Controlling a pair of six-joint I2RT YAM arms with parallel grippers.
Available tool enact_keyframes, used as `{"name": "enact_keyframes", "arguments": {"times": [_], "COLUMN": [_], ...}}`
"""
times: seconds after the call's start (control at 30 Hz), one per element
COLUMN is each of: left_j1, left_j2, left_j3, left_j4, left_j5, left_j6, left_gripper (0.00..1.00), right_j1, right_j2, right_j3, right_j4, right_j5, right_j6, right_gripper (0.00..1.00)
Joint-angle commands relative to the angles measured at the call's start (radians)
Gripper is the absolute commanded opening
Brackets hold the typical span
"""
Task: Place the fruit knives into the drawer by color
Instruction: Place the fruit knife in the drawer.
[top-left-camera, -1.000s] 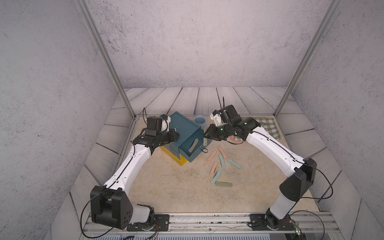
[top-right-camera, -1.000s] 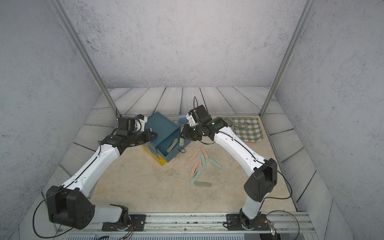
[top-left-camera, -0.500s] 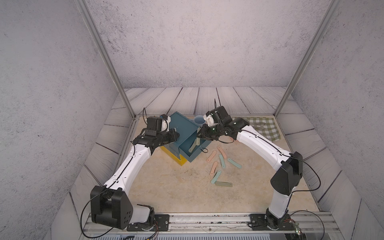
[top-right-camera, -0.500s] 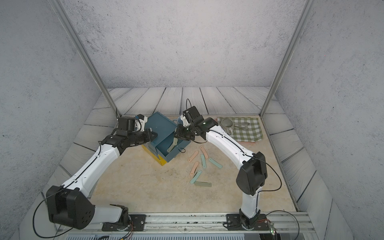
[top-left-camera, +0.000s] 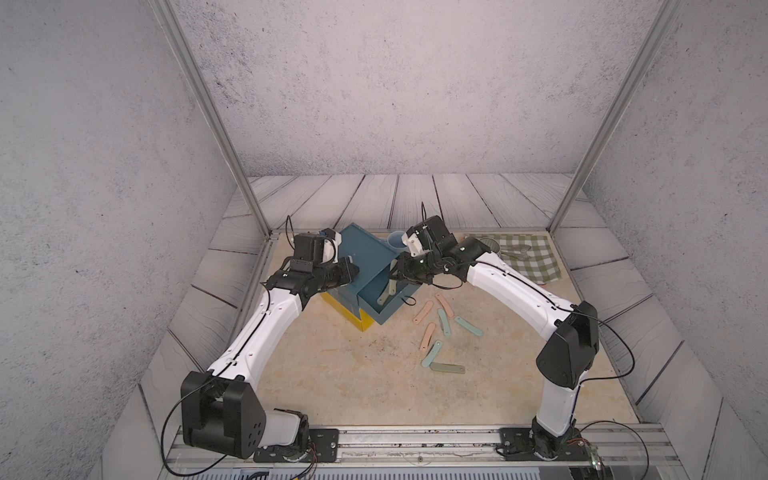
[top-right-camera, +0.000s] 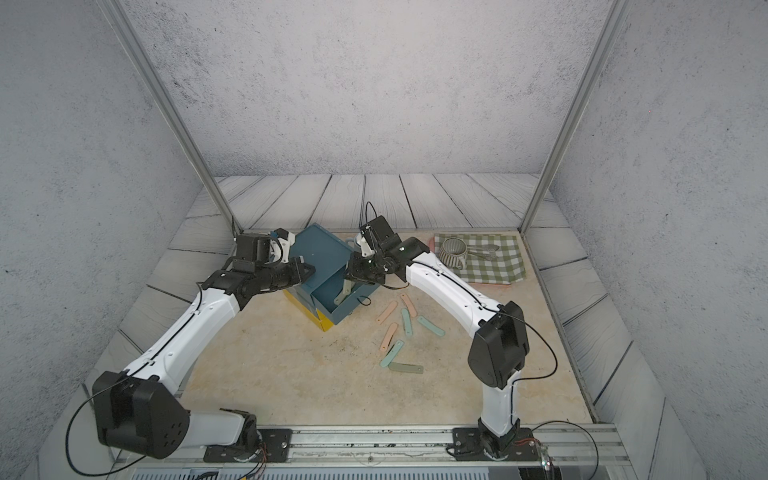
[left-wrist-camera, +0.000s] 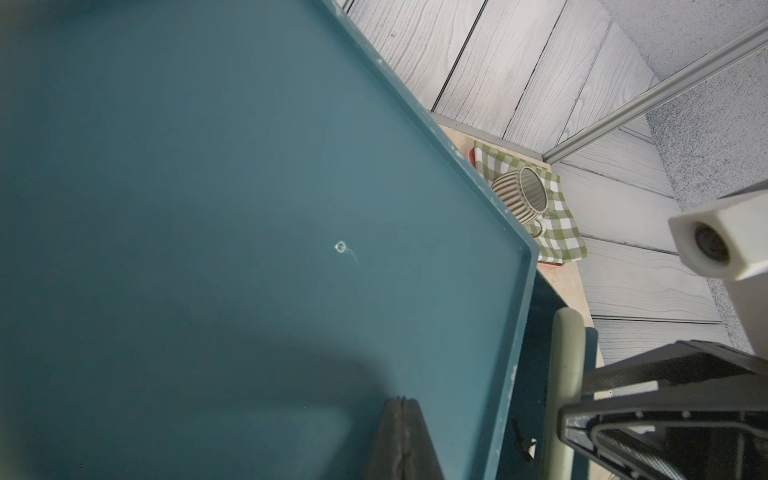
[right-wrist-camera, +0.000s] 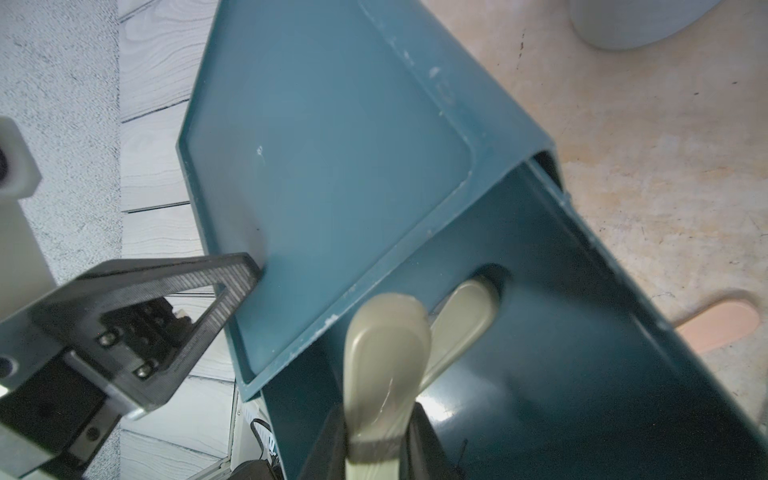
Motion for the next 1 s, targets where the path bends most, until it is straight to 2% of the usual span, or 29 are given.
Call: {"name": "enact_keyframes", "arguments": {"times": [0.0,0.6,0.97], "left_j1": [0.005,0.005,0.005], "left_j2": [0.015,0.015,0.017], "left_j3": [-0.037,-0.035,-0.033], "left_j4": [-0.105,-0.108,-0.112], "left_j5": [-0.023,-0.031,-0.032], "left_j6": [0.006,0.006,0.006], "left_gripper": [0.0,0.0,0.0], "right_j1": [0.012,0.019,0.019], "right_j2": [0.004,0.01,0.002], "right_j3": [0.022,0.005,0.011], "right_j4": [-0.017,-0.04,-0.045], "right_j5": [0.023,0.037,0.046], "right_j6": [-0.002,-0.015,-0.025], "right_gripper": [0.19,0.24,0.34]}}
